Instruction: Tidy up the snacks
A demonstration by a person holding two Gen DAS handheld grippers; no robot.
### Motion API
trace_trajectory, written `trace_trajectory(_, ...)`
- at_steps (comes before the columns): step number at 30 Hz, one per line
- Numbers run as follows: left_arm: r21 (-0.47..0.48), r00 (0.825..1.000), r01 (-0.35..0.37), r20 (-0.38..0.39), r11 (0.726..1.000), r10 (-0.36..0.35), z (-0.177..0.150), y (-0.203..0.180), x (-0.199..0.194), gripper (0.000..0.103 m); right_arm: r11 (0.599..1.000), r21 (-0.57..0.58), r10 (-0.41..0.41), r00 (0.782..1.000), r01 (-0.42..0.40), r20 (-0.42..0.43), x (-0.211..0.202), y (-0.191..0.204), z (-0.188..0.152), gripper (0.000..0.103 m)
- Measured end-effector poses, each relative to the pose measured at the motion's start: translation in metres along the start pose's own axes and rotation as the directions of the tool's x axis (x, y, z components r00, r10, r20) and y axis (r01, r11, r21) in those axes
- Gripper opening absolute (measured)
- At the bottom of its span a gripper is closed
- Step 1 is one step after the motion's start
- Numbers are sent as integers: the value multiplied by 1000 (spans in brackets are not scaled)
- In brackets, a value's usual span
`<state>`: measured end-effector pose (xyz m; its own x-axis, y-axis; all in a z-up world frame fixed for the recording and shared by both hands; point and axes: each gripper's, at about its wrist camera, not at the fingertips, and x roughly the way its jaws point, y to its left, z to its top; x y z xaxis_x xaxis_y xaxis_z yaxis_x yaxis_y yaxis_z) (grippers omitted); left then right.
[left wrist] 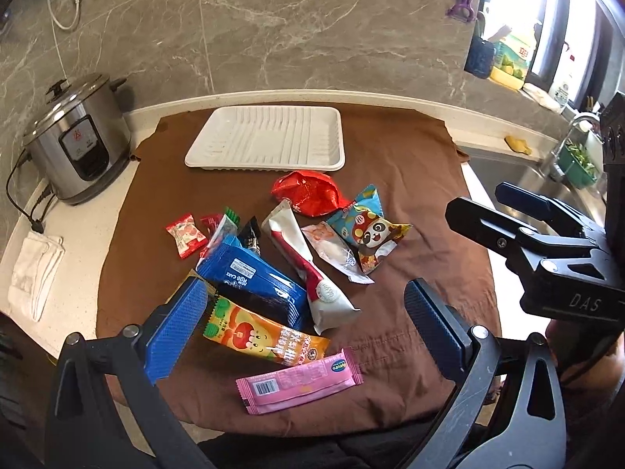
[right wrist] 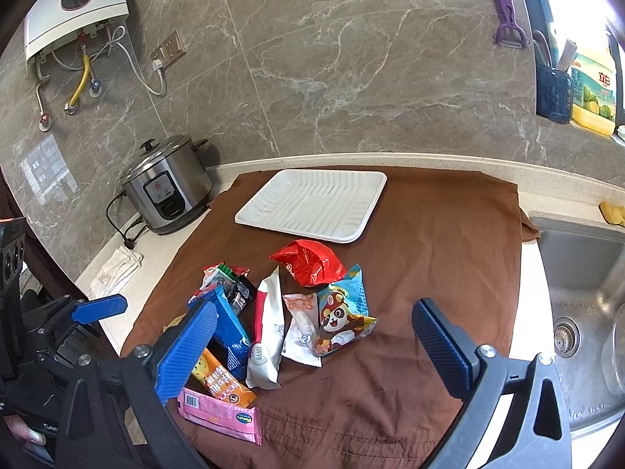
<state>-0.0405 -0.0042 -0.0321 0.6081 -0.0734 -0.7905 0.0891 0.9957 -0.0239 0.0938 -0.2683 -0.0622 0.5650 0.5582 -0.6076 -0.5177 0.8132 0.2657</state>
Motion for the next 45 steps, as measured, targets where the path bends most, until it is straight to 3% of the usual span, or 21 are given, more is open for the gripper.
trace_trajectory(45,-9,999,-22,-29,1000,22,-2,1,15,102,1000,-6,-1,1000,1,-29,7,4,2,103)
